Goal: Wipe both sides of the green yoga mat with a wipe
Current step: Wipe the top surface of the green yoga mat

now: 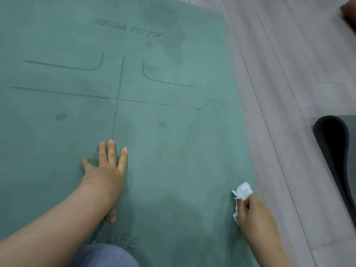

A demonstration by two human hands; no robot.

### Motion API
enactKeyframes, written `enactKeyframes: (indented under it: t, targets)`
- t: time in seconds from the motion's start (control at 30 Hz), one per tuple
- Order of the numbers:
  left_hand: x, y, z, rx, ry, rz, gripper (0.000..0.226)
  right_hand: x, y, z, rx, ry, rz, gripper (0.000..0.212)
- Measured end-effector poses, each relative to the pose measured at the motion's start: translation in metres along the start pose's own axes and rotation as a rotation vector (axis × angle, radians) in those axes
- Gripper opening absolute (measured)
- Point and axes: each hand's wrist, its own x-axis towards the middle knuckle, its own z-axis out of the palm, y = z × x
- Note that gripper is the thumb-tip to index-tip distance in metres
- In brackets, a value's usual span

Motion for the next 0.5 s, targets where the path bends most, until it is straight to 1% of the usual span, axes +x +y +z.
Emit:
enactKeyframes:
  t: [0.07, 0.13, 0.2, 0.27, 0.3, 0.33, 0.4, 0.5]
  targets:
    - [-0.001, 0.0, -0.002, -0.004, -0.006, -0.002, 0.169, 0.04, -0.02, -0.002, -0.018, 0.057, 0.006, 0.017]
    - [-0.003, -0.002, -0.002, -0.007, -0.012, 0.009, 0.169, 0.112, -0.056, -0.006, 0.037, 0.147, -0.011, 0.024]
    - [-0.003, -0.007, -0.001, -0.018, -0.002, 0.028, 0.168, 0.186, -0.092, -0.017, 0.102, 0.203, -0.02, 0.028]
    - [-0.005, -0.009, 0.0, -0.034, -0.004, 0.039, 0.168, 0.231, -0.111, -0.026, 0.116, 0.2, 0.009, 0.026]
    - [-0.005, -0.009, 0.0, -0.036, -0.003, 0.038, 0.168, 0.239, -0.113, -0.026, 0.112, 0.191, 0.026, 0.026]
    - [-0.005, -0.009, 0.0, -0.033, -0.002, 0.036, 0.168, 0.234, -0.11, -0.024, 0.107, 0.188, 0.032, 0.026]
    - [-0.004, -0.009, 0.001, -0.029, 0.005, 0.037, 0.168, 0.195, -0.087, -0.016, 0.108, 0.208, 0.022, 0.026]
    - [-0.005, -0.01, 0.002, -0.022, 0.02, 0.046, 0.168, 0.086, -0.023, -0.004, 0.111, 0.206, 0.042, 0.021]
